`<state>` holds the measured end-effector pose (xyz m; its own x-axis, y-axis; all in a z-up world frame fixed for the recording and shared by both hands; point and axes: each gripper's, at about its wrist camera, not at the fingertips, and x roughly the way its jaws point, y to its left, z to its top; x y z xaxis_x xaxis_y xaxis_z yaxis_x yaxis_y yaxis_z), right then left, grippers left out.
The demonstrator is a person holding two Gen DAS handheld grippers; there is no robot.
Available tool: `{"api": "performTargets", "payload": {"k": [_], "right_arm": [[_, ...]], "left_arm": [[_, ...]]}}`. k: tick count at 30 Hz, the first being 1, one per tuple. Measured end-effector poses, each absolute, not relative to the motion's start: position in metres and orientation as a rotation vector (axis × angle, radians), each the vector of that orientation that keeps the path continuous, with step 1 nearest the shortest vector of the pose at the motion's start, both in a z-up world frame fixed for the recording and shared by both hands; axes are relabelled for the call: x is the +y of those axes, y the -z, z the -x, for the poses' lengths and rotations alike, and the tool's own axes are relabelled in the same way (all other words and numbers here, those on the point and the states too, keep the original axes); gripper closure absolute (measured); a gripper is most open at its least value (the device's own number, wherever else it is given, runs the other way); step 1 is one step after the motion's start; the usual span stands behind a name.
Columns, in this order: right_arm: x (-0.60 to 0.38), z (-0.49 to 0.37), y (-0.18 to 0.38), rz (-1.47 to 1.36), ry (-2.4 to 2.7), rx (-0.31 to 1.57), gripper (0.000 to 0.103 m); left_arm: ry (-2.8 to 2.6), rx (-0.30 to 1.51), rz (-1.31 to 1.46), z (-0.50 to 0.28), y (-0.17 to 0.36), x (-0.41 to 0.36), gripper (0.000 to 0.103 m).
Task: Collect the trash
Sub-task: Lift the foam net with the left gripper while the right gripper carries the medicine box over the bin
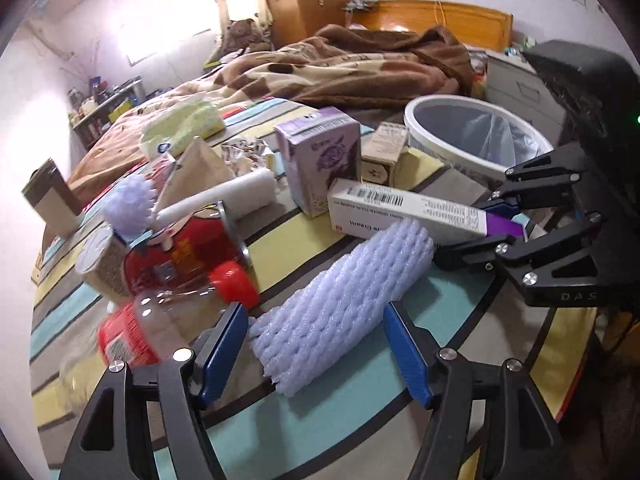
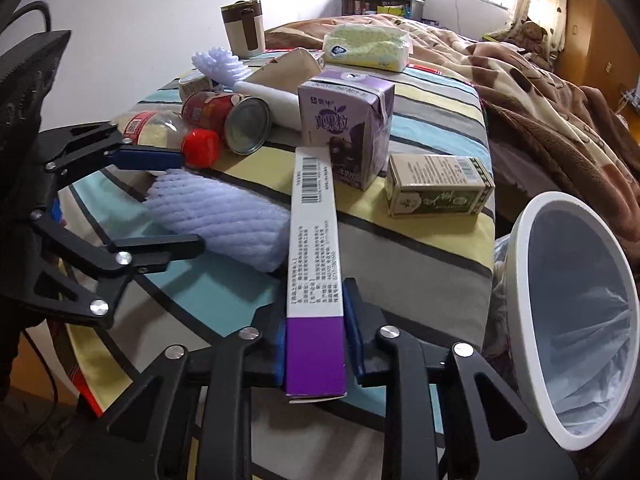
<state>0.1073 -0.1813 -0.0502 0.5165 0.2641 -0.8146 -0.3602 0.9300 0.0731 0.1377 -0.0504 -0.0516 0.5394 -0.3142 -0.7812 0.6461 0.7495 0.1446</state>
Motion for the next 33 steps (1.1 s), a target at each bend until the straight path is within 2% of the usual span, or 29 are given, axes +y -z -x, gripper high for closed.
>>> {"api": "performTargets", "payload": {"k": [6, 11, 12, 16, 26, 33], "right_arm": [[-0.194, -0.103, 0.050, 0.068, -0.362, 0.953, 0.080], [-0.201, -0.100, 0.051, 0.036, -0.353, 0.940, 0.080], [-0.203, -0.099, 0.051, 0.022, -0.351, 0.937, 0.080], [-0.212, -0.094, 0.049, -0.010, -0.351, 0.920, 0.080], [-0.235, -0.078, 0.029, -0.088, -0.315, 0.822, 0.080], [-0.262, -0.072, 0.014, -0.128, -0.228, 0.756, 0.080]], "left_arm": [[0.622, 0.858, -0.446, -0.143, 0.061, -0.060, 0.036], [0.631, 0.874, -0.422, -0.143, 0.063, -0.062, 0.055], [0.629, 0.875, -0.416, -0.143, 0.063, -0.063, 0.061], [0.619, 0.880, -0.389, -0.140, 0.062, -0.063, 0.074], [0.618, 0.861, -0.212, -0.125, 0.044, -0.059, 0.076], [0.636, 0.824, -0.191, -0.116, 0.024, -0.078, 0.076]]}}
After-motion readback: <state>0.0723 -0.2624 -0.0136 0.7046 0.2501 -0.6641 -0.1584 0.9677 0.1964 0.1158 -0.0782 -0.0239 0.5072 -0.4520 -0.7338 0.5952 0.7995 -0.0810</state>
